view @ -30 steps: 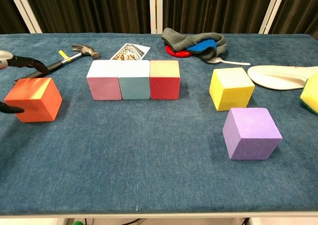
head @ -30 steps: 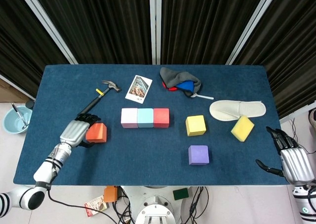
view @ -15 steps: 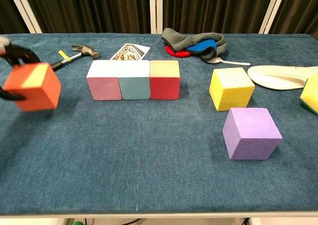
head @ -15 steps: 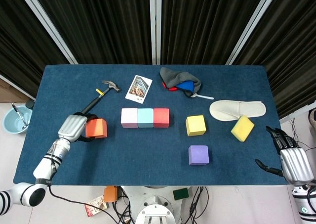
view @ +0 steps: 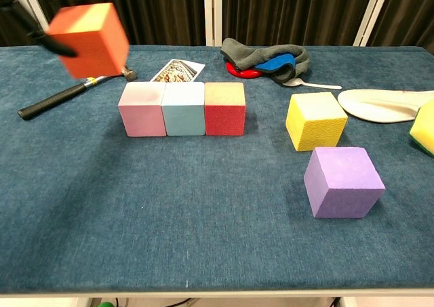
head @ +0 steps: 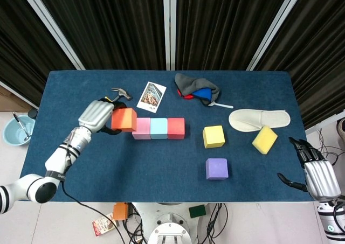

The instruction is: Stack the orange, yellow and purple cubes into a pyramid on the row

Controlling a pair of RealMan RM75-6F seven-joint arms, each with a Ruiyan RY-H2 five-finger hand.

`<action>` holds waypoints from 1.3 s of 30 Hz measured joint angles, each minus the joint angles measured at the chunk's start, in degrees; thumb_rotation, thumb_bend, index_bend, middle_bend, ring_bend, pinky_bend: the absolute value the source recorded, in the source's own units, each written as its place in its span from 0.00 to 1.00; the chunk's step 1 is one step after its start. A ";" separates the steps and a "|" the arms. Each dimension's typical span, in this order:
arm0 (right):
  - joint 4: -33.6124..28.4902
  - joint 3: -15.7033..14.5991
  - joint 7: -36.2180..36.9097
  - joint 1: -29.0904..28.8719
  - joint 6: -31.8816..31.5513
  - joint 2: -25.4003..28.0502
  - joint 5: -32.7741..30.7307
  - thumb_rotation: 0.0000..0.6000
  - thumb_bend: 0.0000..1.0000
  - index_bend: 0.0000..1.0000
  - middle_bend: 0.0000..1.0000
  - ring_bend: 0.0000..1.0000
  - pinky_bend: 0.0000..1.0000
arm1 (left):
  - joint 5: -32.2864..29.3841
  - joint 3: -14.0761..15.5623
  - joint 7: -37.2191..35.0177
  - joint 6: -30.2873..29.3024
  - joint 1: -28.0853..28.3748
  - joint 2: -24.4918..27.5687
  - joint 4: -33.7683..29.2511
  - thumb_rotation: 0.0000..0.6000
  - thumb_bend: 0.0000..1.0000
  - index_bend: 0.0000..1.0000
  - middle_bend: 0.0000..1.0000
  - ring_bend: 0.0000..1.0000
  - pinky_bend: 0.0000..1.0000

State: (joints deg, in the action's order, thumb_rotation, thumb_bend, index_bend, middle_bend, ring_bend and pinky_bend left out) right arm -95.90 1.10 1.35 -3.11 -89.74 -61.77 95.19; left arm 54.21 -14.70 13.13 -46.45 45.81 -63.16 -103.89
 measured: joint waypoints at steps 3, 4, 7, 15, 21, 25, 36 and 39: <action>0.28 -0.07 0.43 0.15 -0.06 0.02 -0.21 0.84 0.18 0.08 0.16 0.12 0.27 | -5.12 -0.24 2.75 1.73 3.82 -1.45 0.57 1.00 0.18 0.41 0.50 0.42 0.26; 0.36 -0.08 0.55 0.19 -0.09 0.05 -0.27 0.85 0.18 0.08 0.16 0.12 0.27 | -6.75 -0.21 3.57 2.13 4.97 -2.11 0.92 1.00 0.18 0.41 0.50 0.42 0.25; 0.56 -0.07 0.90 0.27 -0.08 0.26 -0.55 0.84 0.18 0.08 0.16 0.12 0.27 | -11.61 0.41 6.38 2.86 8.26 -4.55 2.60 1.00 0.18 0.41 0.50 0.42 0.26; 0.29 0.11 0.85 -0.20 0.54 0.54 -0.59 0.84 0.18 0.08 0.15 0.12 0.27 | -21.60 2.85 11.67 0.71 13.64 -9.72 5.44 1.00 0.18 0.41 0.49 0.42 0.26; 0.65 0.03 1.26 -0.23 0.84 0.44 -0.91 0.84 0.18 0.08 0.16 0.12 0.27 | -25.94 3.67 14.26 -1.69 16.65 -11.45 5.78 1.00 0.18 0.41 0.49 0.42 0.25; 1.03 0.03 1.69 -0.02 0.70 0.47 -1.27 0.84 0.18 0.08 0.15 0.12 0.27 | -26.32 4.31 15.00 -2.21 17.51 -12.02 5.85 1.00 0.18 0.41 0.49 0.42 0.24; 1.47 0.04 1.97 -0.18 1.04 0.32 -1.45 0.84 0.18 0.08 0.16 0.12 0.27 | -26.54 5.02 14.97 -3.04 18.46 -13.62 7.08 0.99 0.18 0.40 0.48 0.42 0.24; 1.59 0.06 2.07 -0.22 1.19 0.28 -1.62 0.84 0.18 0.08 0.15 0.12 0.27 | -26.75 4.99 14.84 -3.24 18.55 -13.50 7.14 0.99 0.18 0.40 0.48 0.42 0.24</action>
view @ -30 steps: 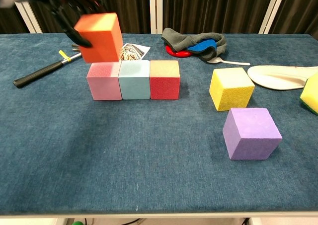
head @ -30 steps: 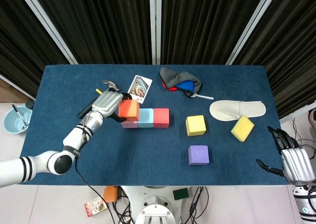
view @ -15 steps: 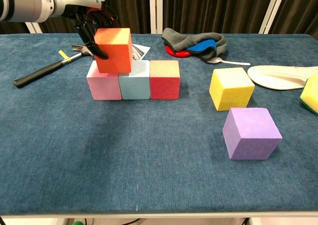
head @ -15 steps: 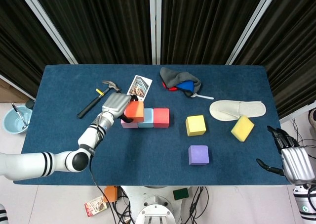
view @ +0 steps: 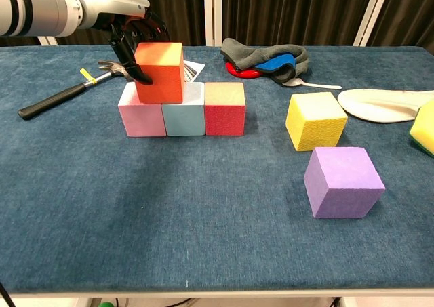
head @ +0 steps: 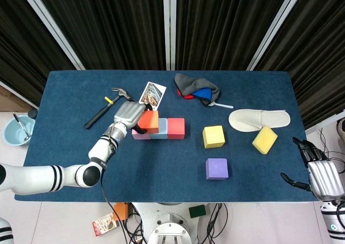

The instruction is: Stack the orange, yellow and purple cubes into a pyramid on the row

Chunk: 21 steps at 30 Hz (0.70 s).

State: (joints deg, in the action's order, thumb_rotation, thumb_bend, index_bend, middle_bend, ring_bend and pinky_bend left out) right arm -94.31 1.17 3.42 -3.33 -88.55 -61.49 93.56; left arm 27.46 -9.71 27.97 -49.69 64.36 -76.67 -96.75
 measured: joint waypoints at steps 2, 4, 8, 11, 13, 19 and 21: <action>0.13 0.01 0.12 -0.05 0.12 -0.07 -0.07 0.84 0.18 0.08 0.15 0.12 0.27 | -0.21 0.00 -0.07 0.08 0.08 0.09 0.00 0.99 0.18 0.40 0.48 0.42 0.24; 0.23 0.04 0.19 -0.10 0.18 -0.14 -0.13 0.84 0.18 0.08 0.15 0.12 0.27 | -0.46 0.17 0.10 0.21 0.28 0.14 0.08 0.98 0.18 0.40 0.48 0.42 0.24; 0.42 0.08 0.36 -0.15 0.27 -0.18 -0.24 0.84 0.18 0.08 0.15 0.12 0.27 | -1.08 0.46 0.36 0.16 0.59 -0.21 0.32 0.97 0.18 0.39 0.48 0.42 0.24; 0.46 0.08 0.40 -0.20 0.33 -0.15 -0.25 0.85 0.18 0.08 0.15 0.12 0.27 | -1.36 0.72 0.44 0.17 0.75 -0.53 0.60 0.95 0.18 0.38 0.47 0.42 0.24; 0.50 0.09 0.44 -0.20 0.31 -0.17 -0.25 0.85 0.18 0.08 0.15 0.12 0.27 | -1.49 0.91 0.66 0.00 0.83 -0.56 0.62 0.96 0.18 0.38 0.46 0.42 0.24; 0.71 0.09 0.71 -0.20 0.29 -0.27 -0.32 0.84 0.18 0.08 0.15 0.12 0.27 | -1.69 1.10 0.82 -0.35 0.95 -0.25 0.17 0.94 0.18 0.34 0.43 0.41 0.23; 0.83 0.09 0.88 -0.20 0.26 -0.32 -0.32 0.84 0.18 0.08 0.15 0.12 0.27 | -1.56 1.07 0.73 -0.46 0.94 -0.21 0.13 0.94 0.18 0.33 0.41 0.41 0.23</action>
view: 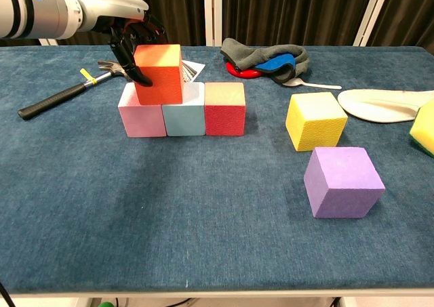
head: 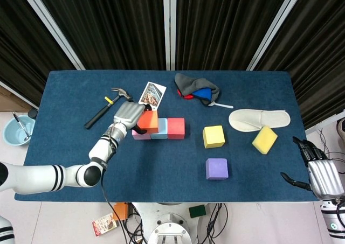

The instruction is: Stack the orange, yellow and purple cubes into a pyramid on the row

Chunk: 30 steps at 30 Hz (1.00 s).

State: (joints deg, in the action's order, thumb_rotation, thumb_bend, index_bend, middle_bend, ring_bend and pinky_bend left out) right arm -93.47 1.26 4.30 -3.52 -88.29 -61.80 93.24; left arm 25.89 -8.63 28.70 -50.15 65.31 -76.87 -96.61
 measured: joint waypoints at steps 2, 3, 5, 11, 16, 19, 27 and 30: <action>0.08 -0.02 0.03 0.00 0.03 0.00 -0.01 0.84 0.18 0.08 0.15 0.12 0.27 | 0.04 -0.03 -0.12 -0.03 -0.02 0.04 -0.07 0.94 0.18 0.33 0.41 0.41 0.23; 0.11 -0.03 0.03 0.00 0.02 0.00 0.02 0.85 0.18 0.08 0.15 0.12 0.27 | 0.08 -0.03 -0.18 -0.02 -0.04 0.11 -0.14 0.93 0.18 0.33 0.41 0.41 0.23; 0.15 -0.03 0.05 0.04 -0.09 0.02 0.03 0.84 0.18 0.08 0.15 0.12 0.27 | 0.09 0.05 -0.10 0.02 -0.01 0.28 -0.31 0.93 0.18 0.33 0.41 0.41 0.23; 0.31 -0.12 0.20 0.11 -0.09 -0.05 0.00 0.84 0.18 0.08 0.15 0.12 0.27 | 0.04 0.17 0.02 0.10 0.16 0.40 -0.54 0.92 0.18 0.33 0.41 0.41 0.23; 0.51 -0.15 0.39 0.17 -0.05 -0.17 -0.14 0.84 0.18 0.08 0.15 0.12 0.27 | 0.35 0.30 -0.18 0.32 0.18 0.21 -0.07 0.94 0.18 0.33 0.40 0.41 0.23; 0.58 -0.15 0.41 0.15 0.04 -0.19 -0.26 0.84 0.18 0.08 0.15 0.12 0.27 | 0.82 0.33 -0.54 0.31 -0.01 0.39 -0.03 0.93 0.18 0.33 0.40 0.40 0.23; 0.20 -0.06 0.00 0.02 0.28 -0.15 -0.41 0.84 0.18 0.08 0.15 0.12 0.27 | 1.47 0.48 -1.00 1.17 -0.09 0.57 0.33 0.93 0.18 0.33 0.40 0.40 0.22; 0.16 -0.08 -0.07 0.03 0.31 -0.16 -0.43 0.84 0.18 0.08 0.15 0.12 0.27 | 1.68 0.60 -1.18 1.28 -0.09 0.40 0.50 0.93 0.18 0.33 0.39 0.40 0.22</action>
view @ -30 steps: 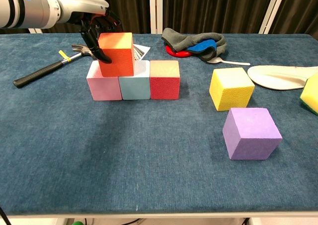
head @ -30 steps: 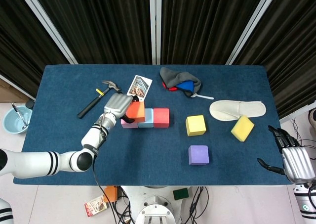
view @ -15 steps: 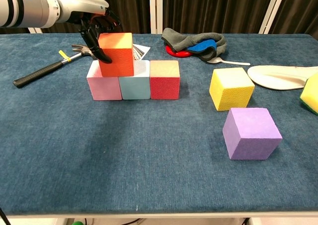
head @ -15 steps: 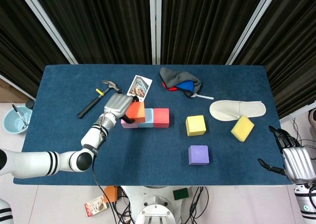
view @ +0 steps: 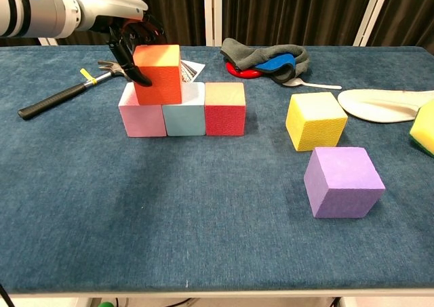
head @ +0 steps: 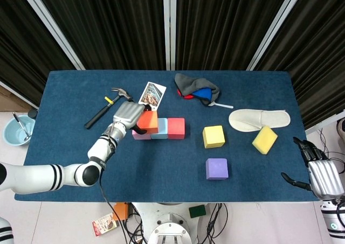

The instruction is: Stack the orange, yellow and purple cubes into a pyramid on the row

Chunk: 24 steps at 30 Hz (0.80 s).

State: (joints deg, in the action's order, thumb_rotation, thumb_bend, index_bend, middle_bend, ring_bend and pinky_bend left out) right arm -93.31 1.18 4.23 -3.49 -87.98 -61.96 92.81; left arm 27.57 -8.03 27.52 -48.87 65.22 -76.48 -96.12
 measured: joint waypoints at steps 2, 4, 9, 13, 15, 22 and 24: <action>0.02 0.00 -0.03 0.03 -0.04 -0.02 -0.03 0.84 0.18 0.08 0.15 0.12 0.27 | 0.06 0.15 0.00 0.10 -0.01 0.01 0.01 0.92 0.18 0.32 0.38 0.39 0.22; 0.02 0.01 0.03 0.05 -0.10 -0.03 -0.01 0.84 0.18 0.08 0.15 0.12 0.27 | 0.07 0.36 0.15 0.22 0.03 0.04 0.02 0.85 0.18 0.29 0.33 0.35 0.22; 0.08 -0.01 0.07 0.10 -0.24 -0.04 0.12 0.84 0.18 0.08 0.15 0.12 0.27 | 0.62 0.60 0.07 0.06 -0.10 0.07 -0.02 0.80 0.18 0.26 0.27 0.30 0.21; 0.12 0.00 0.19 0.11 -0.25 -0.02 0.05 0.84 0.18 0.08 0.15 0.12 0.27 | 0.77 0.82 0.26 0.02 -0.07 0.22 -0.25 0.81 0.18 0.26 0.26 0.29 0.21; 0.17 0.02 0.28 0.10 -0.23 -0.02 0.02 0.84 0.18 0.08 0.15 0.12 0.27 | 0.91 0.91 0.37 0.08 -0.02 0.25 -0.31 0.79 0.18 0.26 0.26 0.29 0.21; 0.25 0.00 0.35 0.17 -0.29 0.01 -0.05 0.84 0.18 0.08 0.15 0.12 0.27 | 2.15 1.06 0.52 -0.24 -0.04 0.12 -0.11 0.85 0.18 0.27 0.28 0.29 0.21; 0.22 0.01 0.36 0.23 -0.36 0.02 -0.08 0.84 0.18 0.08 0.15 0.12 0.27 | 2.79 0.99 0.32 -0.37 -0.17 0.15 -0.17 0.88 0.18 0.28 0.29 0.29 0.21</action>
State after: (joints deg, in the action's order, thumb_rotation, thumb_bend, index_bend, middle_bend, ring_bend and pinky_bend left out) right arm -93.09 1.19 4.59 -3.27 -88.34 -61.94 92.73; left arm 30.37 -7.04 27.84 -49.24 65.05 -76.32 -96.29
